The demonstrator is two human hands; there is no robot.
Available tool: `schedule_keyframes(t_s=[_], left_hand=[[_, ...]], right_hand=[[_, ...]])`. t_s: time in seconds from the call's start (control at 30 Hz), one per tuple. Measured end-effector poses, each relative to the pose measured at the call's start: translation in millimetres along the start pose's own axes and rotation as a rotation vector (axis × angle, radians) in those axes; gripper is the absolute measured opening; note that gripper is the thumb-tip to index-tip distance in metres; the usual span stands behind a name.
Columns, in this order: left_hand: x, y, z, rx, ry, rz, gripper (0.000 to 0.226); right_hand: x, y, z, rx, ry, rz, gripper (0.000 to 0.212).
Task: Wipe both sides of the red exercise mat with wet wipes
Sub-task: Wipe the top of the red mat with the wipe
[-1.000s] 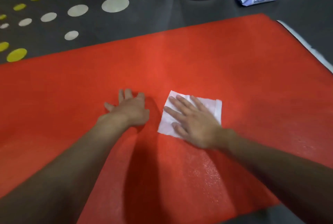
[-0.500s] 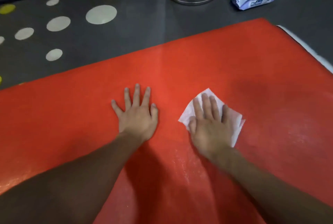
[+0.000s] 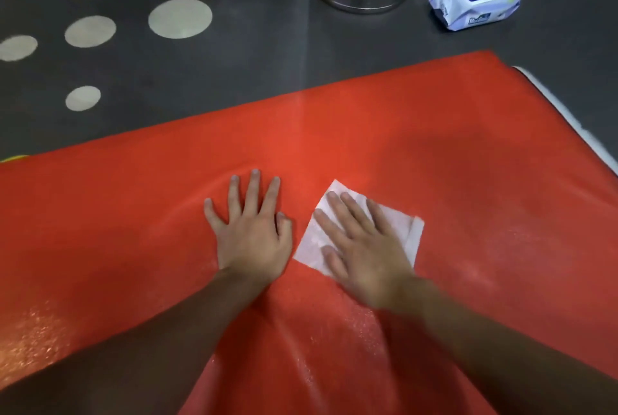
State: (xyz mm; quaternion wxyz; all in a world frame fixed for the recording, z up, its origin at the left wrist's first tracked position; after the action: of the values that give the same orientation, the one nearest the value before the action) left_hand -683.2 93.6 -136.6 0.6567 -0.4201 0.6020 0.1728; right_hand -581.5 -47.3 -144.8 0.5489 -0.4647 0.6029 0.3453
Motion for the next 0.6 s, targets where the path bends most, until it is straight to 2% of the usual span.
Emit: schedule_keyframes(t_s=[0.03,0.1,0.17,0.2,0.27,0.33,0.37,0.43,0.5,0.53,0.6], left_hand=[[0.4,0.2,0.7,-0.002,-0.003,-0.006,0.065],[1.5,0.0,0.2,0.005,-0.009,-0.02,0.064],[1.0,1.7,0.5,0.003,-0.033,-0.028,0.063],[0.0,1.2,1.2,0.004,-0.045,-0.03,0.064],[-1.2,0.4,0.5,0.002,-0.058,-0.038,0.064],[-1.7,1.4,0.1,-0.009,-0.056,-0.047,0.065],[-1.7,1.2,0.7,-0.011,-0.052,-0.048,0.065],[-0.9,1.2,1.0,-0.014,-0.045,-0.044,0.065],[0.2,0.9,1.1,-0.014,-0.041,-0.039,0.065],[0.0,0.7,1.7,-0.016,-0.045,-0.036,0.065],[-1.4,0.5,1.4,-0.02,-0.051,-0.023,0.065]], right_hand=[[-1.0,-19.1,6.6,-0.008,-0.005,-0.016,0.059],[0.1,-64.6,19.7,0.237,0.029,0.01,0.059],[3.7,-63.7,29.2,0.412,0.059,0.04,0.062],[0.6,-46.1,32.6,0.384,0.047,0.044,0.064],[-1.9,-5.9,29.9,0.131,0.008,0.017,0.066],[-5.1,-9.3,31.8,-0.062,-0.02,-0.012,0.061],[-6.6,-27.3,40.0,-0.055,-0.019,-0.024,0.06],[-6.5,-70.9,60.3,0.173,0.024,0.004,0.061],[-2.7,-72.3,68.8,0.357,0.067,0.033,0.062],[-3.3,-56.2,69.5,0.346,0.06,0.034,0.063],[-7.7,-17.7,61.9,0.119,-0.004,0.018,0.065]])
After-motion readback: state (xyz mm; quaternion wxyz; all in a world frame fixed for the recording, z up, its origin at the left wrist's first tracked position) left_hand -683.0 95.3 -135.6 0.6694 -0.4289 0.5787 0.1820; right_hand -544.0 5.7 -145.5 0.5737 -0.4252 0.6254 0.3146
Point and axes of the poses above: each hand's wrist, its own z-axis towards the middle knuckle, its own x-axis out of the palm, y = z × x, the point moved 7 cm from there along z, towards the middle knuckle, and after that the axes turned 12 degrees about -z, right-handed, at the moved point
